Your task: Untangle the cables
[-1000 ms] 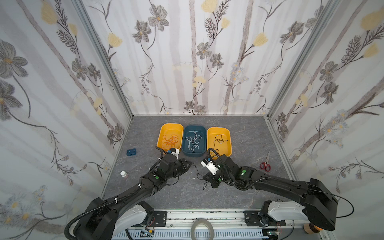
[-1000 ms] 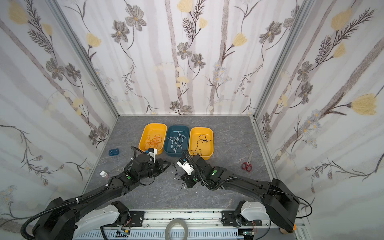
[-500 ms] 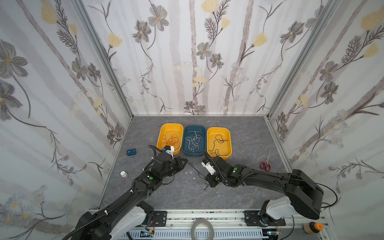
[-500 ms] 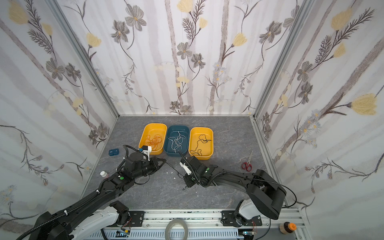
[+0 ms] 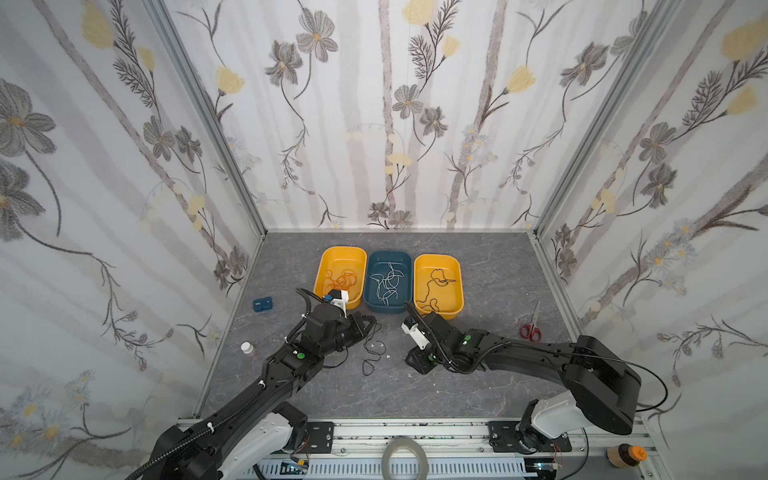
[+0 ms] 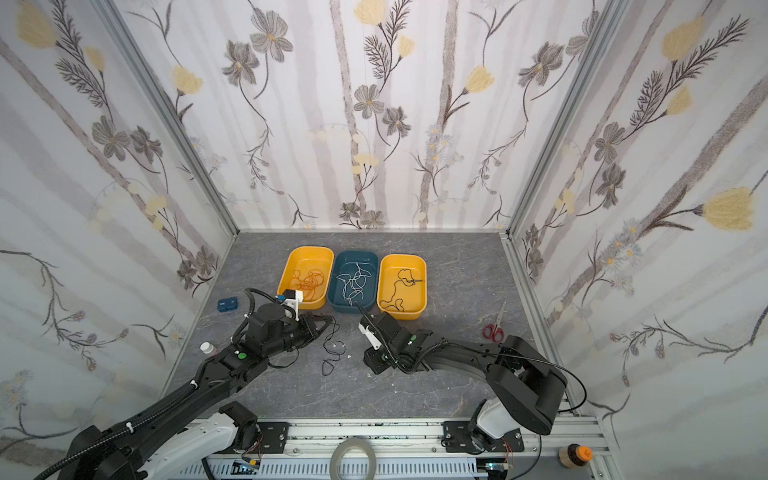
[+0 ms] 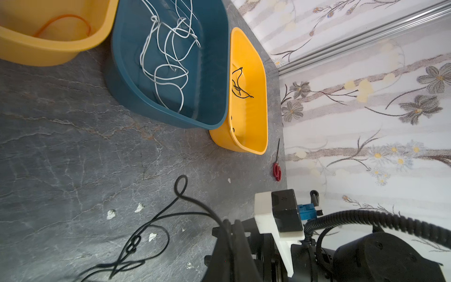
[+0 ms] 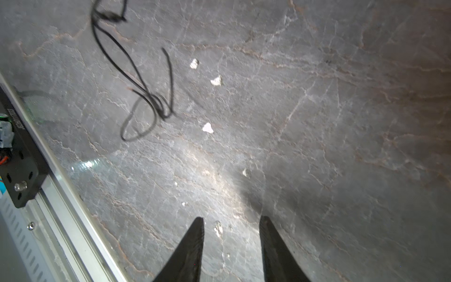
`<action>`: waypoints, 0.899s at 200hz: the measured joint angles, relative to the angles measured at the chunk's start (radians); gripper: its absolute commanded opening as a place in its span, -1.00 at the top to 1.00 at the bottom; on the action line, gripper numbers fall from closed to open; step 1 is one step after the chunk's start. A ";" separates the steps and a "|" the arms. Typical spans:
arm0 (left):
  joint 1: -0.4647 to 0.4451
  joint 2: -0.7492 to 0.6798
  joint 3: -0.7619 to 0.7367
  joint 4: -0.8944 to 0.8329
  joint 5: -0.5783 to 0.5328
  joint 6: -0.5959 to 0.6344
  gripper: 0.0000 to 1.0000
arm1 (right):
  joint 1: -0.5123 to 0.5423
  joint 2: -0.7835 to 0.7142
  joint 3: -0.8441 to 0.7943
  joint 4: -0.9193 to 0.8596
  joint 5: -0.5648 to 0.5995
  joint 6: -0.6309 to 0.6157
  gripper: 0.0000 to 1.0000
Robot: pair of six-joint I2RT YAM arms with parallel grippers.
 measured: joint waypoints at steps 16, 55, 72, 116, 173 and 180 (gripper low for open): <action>0.000 -0.006 0.006 -0.003 0.002 0.000 1.00 | 0.000 0.018 0.014 0.030 -0.014 0.004 0.15; 0.000 -0.014 0.023 -0.013 0.014 0.000 1.00 | -0.016 0.012 0.019 0.061 -0.050 0.035 -0.02; 0.000 -0.008 0.049 -0.019 0.026 0.004 1.00 | -0.060 -0.055 0.008 0.055 -0.051 0.055 -0.09; -0.018 0.097 0.206 -0.024 0.061 0.038 1.00 | -0.264 -0.278 -0.046 -0.046 0.006 0.130 -0.09; -0.088 0.389 0.539 -0.003 0.113 0.097 1.00 | -0.526 -0.496 -0.103 -0.221 0.086 0.233 -0.09; -0.093 0.434 0.583 0.006 0.117 0.105 1.00 | -0.545 -0.504 -0.108 -0.233 0.086 0.241 -0.09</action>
